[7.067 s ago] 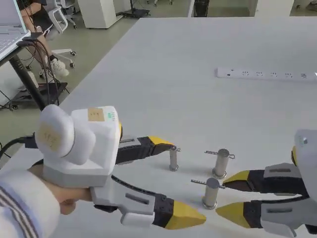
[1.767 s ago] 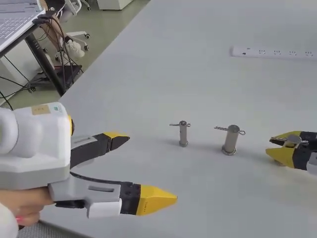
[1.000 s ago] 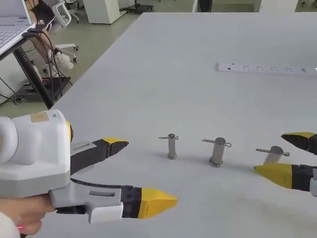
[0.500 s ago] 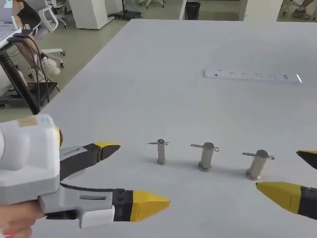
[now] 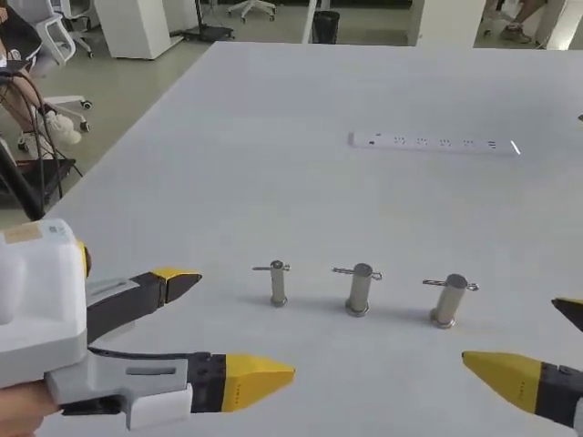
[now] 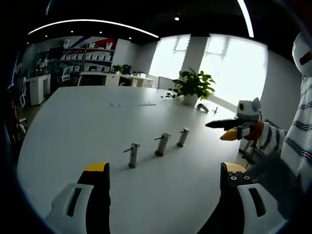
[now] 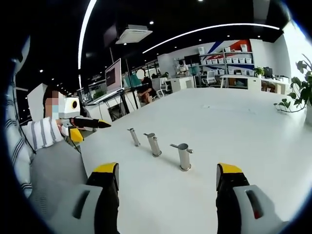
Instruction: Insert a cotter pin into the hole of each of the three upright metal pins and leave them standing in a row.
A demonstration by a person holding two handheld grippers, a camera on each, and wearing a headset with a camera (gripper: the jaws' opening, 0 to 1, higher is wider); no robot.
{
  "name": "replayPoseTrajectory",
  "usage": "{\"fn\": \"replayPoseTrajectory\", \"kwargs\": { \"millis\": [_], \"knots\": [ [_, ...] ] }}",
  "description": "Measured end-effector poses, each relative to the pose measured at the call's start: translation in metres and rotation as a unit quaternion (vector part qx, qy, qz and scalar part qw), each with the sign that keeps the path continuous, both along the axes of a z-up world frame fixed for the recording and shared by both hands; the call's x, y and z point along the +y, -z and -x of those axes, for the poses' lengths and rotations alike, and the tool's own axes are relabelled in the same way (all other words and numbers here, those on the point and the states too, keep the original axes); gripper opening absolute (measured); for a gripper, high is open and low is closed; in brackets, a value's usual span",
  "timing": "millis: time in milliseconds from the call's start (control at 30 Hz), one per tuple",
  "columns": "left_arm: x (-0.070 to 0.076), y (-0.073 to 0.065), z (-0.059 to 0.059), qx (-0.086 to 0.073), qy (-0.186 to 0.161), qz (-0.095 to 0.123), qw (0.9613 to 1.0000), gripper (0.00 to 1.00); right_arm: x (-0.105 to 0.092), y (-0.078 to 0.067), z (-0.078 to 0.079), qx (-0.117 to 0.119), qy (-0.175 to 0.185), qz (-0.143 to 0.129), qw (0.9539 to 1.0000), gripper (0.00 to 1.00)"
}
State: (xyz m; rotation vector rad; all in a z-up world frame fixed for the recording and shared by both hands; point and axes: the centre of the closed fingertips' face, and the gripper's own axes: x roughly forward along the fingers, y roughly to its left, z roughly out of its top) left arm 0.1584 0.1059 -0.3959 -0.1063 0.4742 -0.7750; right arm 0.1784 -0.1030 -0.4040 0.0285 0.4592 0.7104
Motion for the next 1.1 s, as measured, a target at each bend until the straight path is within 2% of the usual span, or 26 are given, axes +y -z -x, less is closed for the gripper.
{"fn": "replayPoseTrajectory", "kwargs": {
  "millis": [133,233,367,667,833,1033,1100],
  "knots": [
    [0.003,0.002,0.001,0.002,0.002,-0.002,1.0000,0.93,-0.002,-0.009,0.003,-0.017,0.013,-0.001,0.9998,0.77],
    [0.004,0.003,0.002,0.003,0.001,-0.001,1.0000,0.93,0.000,-0.014,0.007,-0.013,0.015,-0.006,0.9998,0.79],
    [0.005,0.005,0.005,0.005,0.006,-0.006,0.9999,0.93,0.001,-0.019,0.012,-0.022,0.020,0.006,0.9995,0.79],
    [0.005,0.012,0.015,0.020,0.018,-0.008,0.9996,0.93,0.003,-0.023,0.021,-0.014,0.028,0.014,0.9994,0.80],
    [0.007,0.012,0.018,0.029,0.023,-0.010,0.9993,0.93,0.009,-0.022,0.028,0.003,0.025,0.011,0.9996,0.82],
    [0.009,0.009,0.021,0.043,0.029,-0.008,0.9986,0.93,0.020,-0.030,0.039,0.036,0.031,-0.015,0.9988,0.87],
    [0.010,0.009,0.021,0.048,0.025,-0.005,0.9985,0.93,0.022,-0.028,0.042,0.049,0.030,-0.011,0.9983,0.88]
  ]
}}
